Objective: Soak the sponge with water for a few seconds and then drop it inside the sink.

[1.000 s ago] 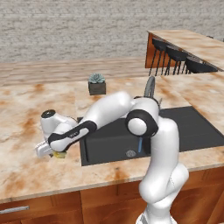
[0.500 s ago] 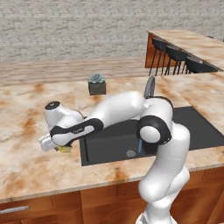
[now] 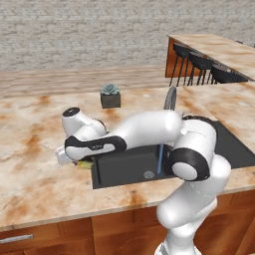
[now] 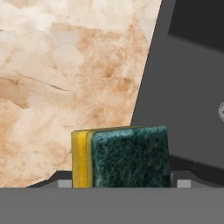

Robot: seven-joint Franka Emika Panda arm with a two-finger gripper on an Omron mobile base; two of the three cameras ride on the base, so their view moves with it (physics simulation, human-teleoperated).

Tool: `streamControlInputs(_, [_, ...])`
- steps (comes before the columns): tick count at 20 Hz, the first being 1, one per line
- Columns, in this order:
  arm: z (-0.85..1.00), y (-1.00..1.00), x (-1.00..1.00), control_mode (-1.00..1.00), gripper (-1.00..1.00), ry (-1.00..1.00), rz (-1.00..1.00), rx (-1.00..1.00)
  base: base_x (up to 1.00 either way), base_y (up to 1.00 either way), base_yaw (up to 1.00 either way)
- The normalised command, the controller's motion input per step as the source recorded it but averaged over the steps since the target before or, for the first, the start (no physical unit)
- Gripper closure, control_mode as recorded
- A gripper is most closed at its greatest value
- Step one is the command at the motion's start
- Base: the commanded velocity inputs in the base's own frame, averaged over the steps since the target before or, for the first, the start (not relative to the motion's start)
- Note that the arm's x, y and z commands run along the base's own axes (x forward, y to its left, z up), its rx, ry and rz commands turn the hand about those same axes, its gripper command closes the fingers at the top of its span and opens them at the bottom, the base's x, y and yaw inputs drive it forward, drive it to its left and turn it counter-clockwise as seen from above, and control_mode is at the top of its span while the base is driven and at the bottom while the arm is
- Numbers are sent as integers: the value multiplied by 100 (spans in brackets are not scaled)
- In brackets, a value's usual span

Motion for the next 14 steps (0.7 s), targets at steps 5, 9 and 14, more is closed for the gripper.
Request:
streamControlInputs(5, [39,-21,-25,-100,100,-4,-10,0,0,0,0])
streamControlInputs(9, [24,-23,-14,-100,100,-2,-8,0,0,0,0])
streamControlInputs(14, [9,-32,-13,-100,100,0,-7,0,0,0,0])
